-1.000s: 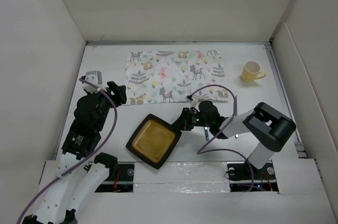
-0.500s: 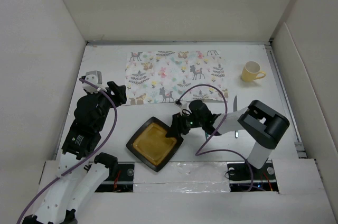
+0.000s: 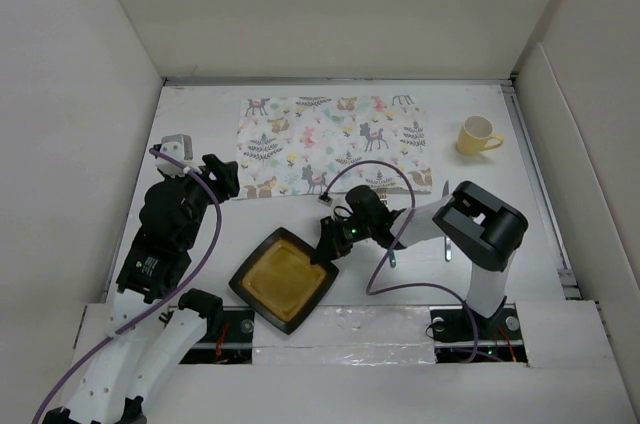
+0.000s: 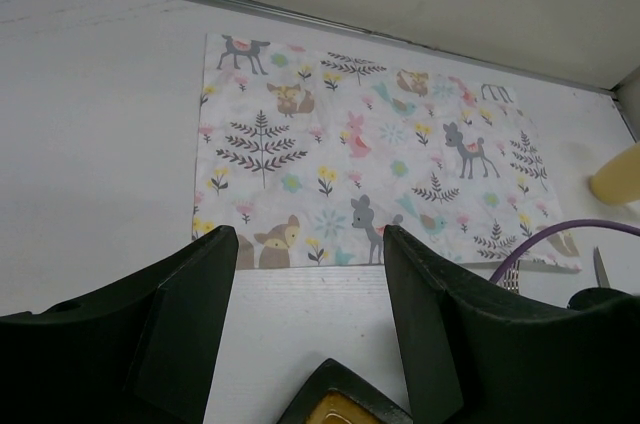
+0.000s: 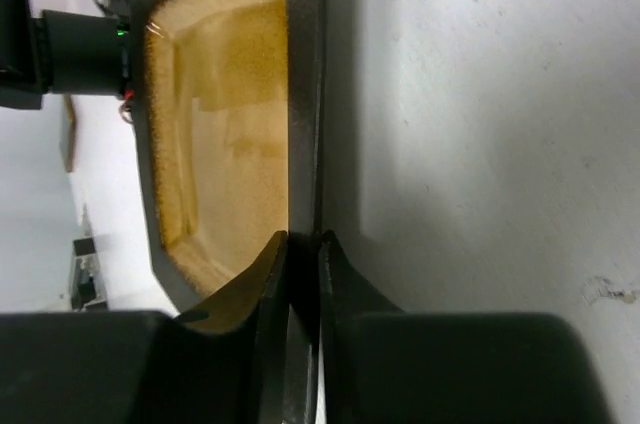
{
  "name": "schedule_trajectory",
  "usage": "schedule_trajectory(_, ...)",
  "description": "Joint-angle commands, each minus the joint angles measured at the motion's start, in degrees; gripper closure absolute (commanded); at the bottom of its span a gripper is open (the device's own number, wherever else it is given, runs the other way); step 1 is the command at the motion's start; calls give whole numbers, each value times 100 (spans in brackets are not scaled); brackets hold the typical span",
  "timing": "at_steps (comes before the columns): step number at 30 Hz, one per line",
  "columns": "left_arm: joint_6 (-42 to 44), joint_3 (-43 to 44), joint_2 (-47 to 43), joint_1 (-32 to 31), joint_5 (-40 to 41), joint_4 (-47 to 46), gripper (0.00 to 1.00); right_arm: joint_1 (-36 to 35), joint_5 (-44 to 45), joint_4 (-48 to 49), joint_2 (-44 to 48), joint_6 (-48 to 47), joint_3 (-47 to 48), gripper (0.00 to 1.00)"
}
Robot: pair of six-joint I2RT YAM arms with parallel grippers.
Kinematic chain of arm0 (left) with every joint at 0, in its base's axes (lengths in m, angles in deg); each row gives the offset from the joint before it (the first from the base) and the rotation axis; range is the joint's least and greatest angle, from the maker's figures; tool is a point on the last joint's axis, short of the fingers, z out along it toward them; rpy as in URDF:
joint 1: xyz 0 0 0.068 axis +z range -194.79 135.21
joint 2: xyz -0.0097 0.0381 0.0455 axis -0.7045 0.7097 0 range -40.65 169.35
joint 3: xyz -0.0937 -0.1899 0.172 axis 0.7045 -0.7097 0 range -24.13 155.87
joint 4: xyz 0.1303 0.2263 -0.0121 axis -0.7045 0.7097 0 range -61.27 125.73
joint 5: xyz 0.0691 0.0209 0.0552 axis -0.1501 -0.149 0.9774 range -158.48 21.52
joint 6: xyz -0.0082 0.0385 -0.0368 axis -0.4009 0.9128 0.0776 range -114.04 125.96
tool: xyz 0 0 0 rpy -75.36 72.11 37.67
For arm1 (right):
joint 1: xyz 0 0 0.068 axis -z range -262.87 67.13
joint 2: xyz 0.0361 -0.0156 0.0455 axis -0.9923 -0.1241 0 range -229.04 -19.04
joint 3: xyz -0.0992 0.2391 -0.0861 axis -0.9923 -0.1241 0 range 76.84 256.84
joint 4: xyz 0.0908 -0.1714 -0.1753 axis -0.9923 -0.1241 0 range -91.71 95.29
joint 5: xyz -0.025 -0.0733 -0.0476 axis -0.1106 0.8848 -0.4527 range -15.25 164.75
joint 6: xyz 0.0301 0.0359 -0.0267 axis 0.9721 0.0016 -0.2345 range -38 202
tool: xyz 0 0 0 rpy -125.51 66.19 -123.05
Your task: Set the dinner table for one person
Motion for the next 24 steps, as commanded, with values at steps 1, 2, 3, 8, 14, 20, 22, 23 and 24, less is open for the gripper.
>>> schedule_trajectory(1, 43, 3, -11, 32, 7, -189, 43, -143, -249, -435, 188, -448, -98, 100)
schedule_trajectory(2, 43, 3, -19, 32, -46, -197, 43, -91, -582, -189, 406, -263, -167, 100)
schedule_trajectory(3, 43, 3, -28, 32, -55, -215, 43, -90, -637, 274, 539, 243, -194, 100)
schedule_trajectory(8, 43, -5, -19, 32, -55, -197, 43, 313, -533, 1938, 1242, 1837, -256, 100)
schedule_trajectory(14, 52, -5, -63, 32, -160, -224, 43, 1148, 204, 2477, 1577, 2481, 314, 100)
schedule_trajectory(20, 52, -14, -151, 32, -257, -250, 43, 2150, 995, 2459, 1297, 2569, 877, 100)
schedule_trajectory(22, 60, -14, -142, 32, -274, -242, 43, 2317, 1233, 2398, 1104, 2604, 1044, 100)
schedule_trajectory(23, 61, -14, -134, 32, -318, -233, 43, 2457, 1539, 2345, 1042, 2621, 1201, 100)
schedule_trajectory(24, 52, -23, -134, 32, -336, -224, 43, 2528, 1612, 2449, 954, 2709, 1273, 100)
